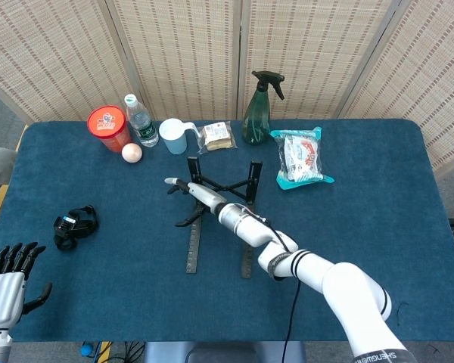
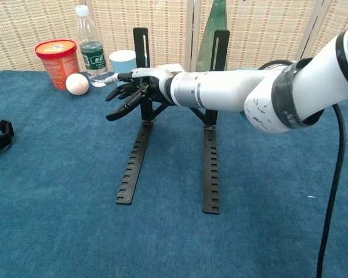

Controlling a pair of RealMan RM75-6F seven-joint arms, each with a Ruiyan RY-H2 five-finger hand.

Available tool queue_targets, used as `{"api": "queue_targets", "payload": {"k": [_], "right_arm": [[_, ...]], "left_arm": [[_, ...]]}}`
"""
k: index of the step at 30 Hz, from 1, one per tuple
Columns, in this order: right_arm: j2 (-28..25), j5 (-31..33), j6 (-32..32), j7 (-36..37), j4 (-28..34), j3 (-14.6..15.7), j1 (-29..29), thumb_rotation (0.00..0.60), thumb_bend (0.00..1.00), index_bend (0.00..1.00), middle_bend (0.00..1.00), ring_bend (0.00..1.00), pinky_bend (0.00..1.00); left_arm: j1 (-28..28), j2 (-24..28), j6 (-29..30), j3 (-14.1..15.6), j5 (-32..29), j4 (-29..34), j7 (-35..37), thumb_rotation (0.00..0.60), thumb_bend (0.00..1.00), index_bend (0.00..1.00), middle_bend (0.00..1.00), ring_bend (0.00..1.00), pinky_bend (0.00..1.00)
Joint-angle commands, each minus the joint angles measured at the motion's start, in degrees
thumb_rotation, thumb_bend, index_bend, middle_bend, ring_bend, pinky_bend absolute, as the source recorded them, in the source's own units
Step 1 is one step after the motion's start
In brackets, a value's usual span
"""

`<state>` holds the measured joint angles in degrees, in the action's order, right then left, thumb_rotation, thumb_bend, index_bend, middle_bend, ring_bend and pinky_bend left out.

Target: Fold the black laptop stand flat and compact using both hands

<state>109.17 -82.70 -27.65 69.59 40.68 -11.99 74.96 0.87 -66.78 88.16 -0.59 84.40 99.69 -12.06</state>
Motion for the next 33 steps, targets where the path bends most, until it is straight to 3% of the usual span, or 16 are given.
{"api": "queue_targets", "payload": {"k": [1, 5, 11, 15, 22, 25, 28, 33], "right_arm": [[-0.59, -0.34, -0.65, -0.05, 1.01, 0.11, -0.36, 0.600, 0.00, 0.09, 0.22, 0.08, 0.03], [-4.51, -2.81, -5.05, 1.39, 7.46, 0.99, -2.02, 0.600, 0.00, 0.08, 0.22, 0.08, 0.03], [-15.04, -7.63, -15.61, 2.08, 21.62, 2.87, -6.33, 0.600, 0.00, 0.08, 0.22, 0.08, 0.03], [-23.94, -9.26, -22.66, -0.99, 31.94, 3.63, -10.55, 0.600, 0.00, 0.07, 0.22, 0.08, 0.03], [-36.68, -7.38, -30.11, -10.39, 44.35, 3.97, -17.98, 0.596, 0.00, 0.06, 0.22, 0.08, 0.03], [-39.42, -3.48, -32.69, -13.95, 47.04, 2.99, -21.46, 0.537, 0.00, 0.06, 0.23, 0.08, 0.04], [-41.02, 0.31, -33.38, -17.89, 48.10, 2.27, -23.90, 0.414, 0.00, 0.06, 0.26, 0.08, 0.08], [-41.24, 5.47, -30.02, -19.04, 45.99, 1.41, -25.41, 0.364, 0.00, 0.06, 0.26, 0.08, 0.09]], "left_arm": [[-0.05, -0.03, 0.01, 0.02, 0.05, -0.08, 0.07, 0.600, 0.27, 0.15, 0.12, 0.06, 0.00], [-0.11, -0.05, -0.15, 0.01, -0.11, -0.21, 0.22, 0.600, 0.27, 0.15, 0.12, 0.06, 0.00], [0.17, -0.11, -0.56, -0.12, 0.07, -0.37, 0.38, 0.600, 0.27, 0.15, 0.12, 0.06, 0.00], [0.39, -0.22, -0.77, -0.27, 0.19, -0.48, 0.47, 0.600, 0.27, 0.15, 0.12, 0.06, 0.00], [0.89, -0.71, -1.54, -0.46, 0.16, -0.95, 0.78, 0.600, 0.27, 0.15, 0.12, 0.06, 0.00], [1.27, -0.92, -2.05, -0.53, 0.25, -1.06, 0.79, 0.600, 0.27, 0.15, 0.12, 0.06, 0.00], [1.74, -1.03, -2.44, -0.74, 0.44, -1.07, 0.69, 0.600, 0.27, 0.15, 0.12, 0.06, 0.00], [2.36, -1.08, -2.88, -1.04, 0.63, -1.02, 0.47, 0.600, 0.27, 0.15, 0.12, 0.06, 0.00]]}}
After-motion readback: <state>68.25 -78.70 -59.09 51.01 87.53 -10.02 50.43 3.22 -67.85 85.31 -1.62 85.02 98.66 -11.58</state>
